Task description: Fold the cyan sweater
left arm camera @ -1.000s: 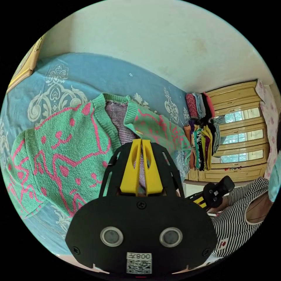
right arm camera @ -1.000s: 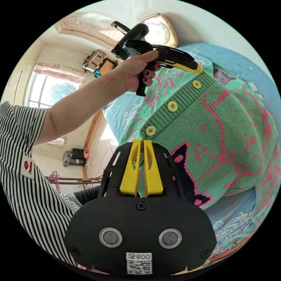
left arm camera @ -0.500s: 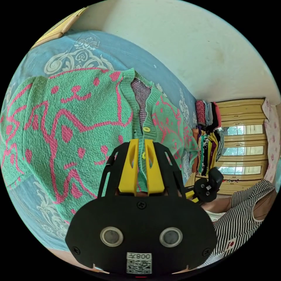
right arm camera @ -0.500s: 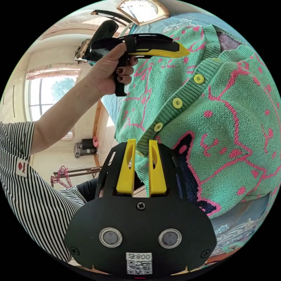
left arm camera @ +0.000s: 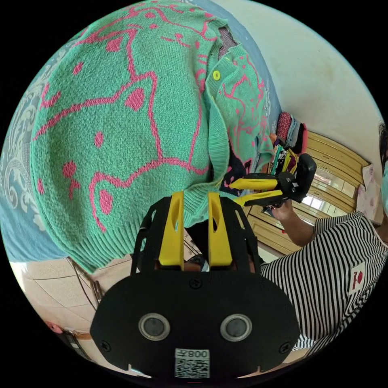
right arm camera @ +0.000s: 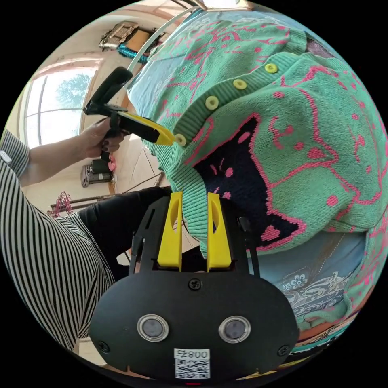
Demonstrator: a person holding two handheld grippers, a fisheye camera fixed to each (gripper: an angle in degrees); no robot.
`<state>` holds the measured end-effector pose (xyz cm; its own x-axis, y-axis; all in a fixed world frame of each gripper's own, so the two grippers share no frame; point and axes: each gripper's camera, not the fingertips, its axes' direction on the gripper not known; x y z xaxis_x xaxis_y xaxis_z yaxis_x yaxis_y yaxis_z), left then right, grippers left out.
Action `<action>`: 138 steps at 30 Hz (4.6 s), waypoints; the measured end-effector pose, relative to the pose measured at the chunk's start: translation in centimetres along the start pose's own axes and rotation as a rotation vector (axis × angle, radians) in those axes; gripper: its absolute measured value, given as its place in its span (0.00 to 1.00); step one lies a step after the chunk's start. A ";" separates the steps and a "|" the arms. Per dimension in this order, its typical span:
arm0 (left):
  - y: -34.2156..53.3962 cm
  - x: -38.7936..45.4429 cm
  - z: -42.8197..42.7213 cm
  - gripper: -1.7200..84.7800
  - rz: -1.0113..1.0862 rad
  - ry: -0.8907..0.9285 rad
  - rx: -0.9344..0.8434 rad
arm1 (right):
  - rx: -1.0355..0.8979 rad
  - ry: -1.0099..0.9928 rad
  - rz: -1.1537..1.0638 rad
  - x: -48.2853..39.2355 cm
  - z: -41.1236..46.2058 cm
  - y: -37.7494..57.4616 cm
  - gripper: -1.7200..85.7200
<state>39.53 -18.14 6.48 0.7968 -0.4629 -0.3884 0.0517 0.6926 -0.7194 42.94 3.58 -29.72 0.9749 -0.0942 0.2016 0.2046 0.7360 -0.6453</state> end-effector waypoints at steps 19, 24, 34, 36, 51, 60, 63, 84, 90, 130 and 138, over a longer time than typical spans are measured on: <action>2.9 0.4 5.0 0.02 -0.035 -0.147 -0.154 | -0.197 0.029 -0.075 1.6 4.1 1.6 0.04; 4.1 0.8 5.2 0.02 -0.060 -0.185 -0.123 | -0.089 -0.080 0.016 3.4 0.2 3.7 0.06; -3.1 11.7 7.2 0.03 0.334 -0.092 0.015 | 0.471 -0.089 0.634 19.5 -14.6 16.9 0.09; -5.1 13.8 9.8 0.03 0.406 -0.054 -0.009 | 0.556 -0.141 0.746 23.6 -15.2 18.8 0.10; -10.1 21.4 23.9 0.02 0.551 -0.140 -0.271 | 0.621 -0.252 0.682 30.8 -22.8 21.0 0.03; -15.0 20.9 9.7 0.08 0.497 -0.041 0.115 | 0.663 -0.232 0.641 24.2 -24.2 21.9 0.07; -20.7 21.0 4.6 0.10 0.504 -0.154 0.276 | 0.668 0.012 0.536 22.0 -28.4 16.8 0.11; -25.5 23.8 -6.4 0.03 0.551 -0.378 0.555 | 0.507 0.436 0.425 22.2 -35.3 2.4 0.09; -28.1 19.9 -4.2 0.04 0.426 -0.359 0.444 | 0.490 0.303 0.559 26.2 -32.5 0.8 0.10; 8.0 4.4 -3.3 0.03 0.069 0.000 0.081 | 0.206 0.374 0.301 6.8 -14.7 -20.3 0.04; 11.7 6.0 -5.5 0.03 0.143 0.089 0.117 | 0.468 0.114 0.285 6.0 -19.1 -15.1 0.03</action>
<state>41.63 -15.86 -7.44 0.7449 -0.3984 -0.5352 0.0154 0.8123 -0.5831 47.34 -20.92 -32.88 0.9945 0.0998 -0.0305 -0.1043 0.9596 -0.2613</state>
